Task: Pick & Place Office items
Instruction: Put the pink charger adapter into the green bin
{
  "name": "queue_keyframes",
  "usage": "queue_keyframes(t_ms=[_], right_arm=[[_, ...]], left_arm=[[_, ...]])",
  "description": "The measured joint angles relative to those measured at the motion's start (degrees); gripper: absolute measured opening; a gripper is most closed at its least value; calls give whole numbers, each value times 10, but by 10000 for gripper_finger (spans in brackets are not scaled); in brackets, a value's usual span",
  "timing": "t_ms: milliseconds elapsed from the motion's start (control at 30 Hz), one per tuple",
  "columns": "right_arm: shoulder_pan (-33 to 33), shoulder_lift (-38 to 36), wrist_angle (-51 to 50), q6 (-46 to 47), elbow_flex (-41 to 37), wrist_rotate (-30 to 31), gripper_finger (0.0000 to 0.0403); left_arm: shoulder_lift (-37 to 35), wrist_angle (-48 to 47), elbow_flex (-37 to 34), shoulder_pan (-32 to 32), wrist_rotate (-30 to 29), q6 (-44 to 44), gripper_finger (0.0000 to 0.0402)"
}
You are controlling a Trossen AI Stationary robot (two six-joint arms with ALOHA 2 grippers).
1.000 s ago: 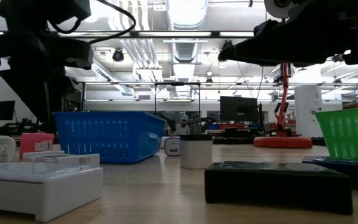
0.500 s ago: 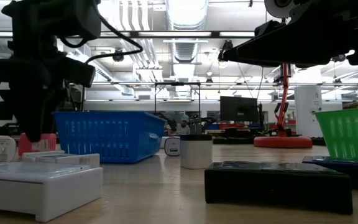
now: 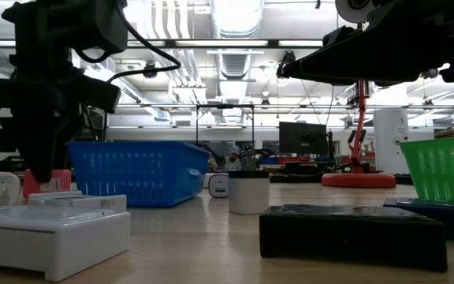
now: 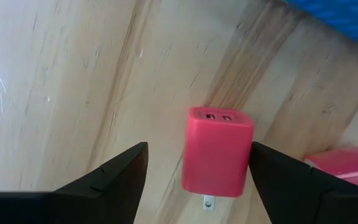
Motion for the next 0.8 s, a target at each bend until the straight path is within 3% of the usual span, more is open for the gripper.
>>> queue_keyframes(t_ms=[200, 433, 800], right_arm=[[0, 0, 0, 0, 0, 0, 210], [0, 0, 0, 0, 0, 0, 210], [0, 0, 0, -2, 0, 0, 210]], left_arm=[[0, 1, -16, 0, 0, 1, 238], [0, 6, -20, 0, -27, 24, 146], [0, 43, -23, -9, -105, 37, 146]])
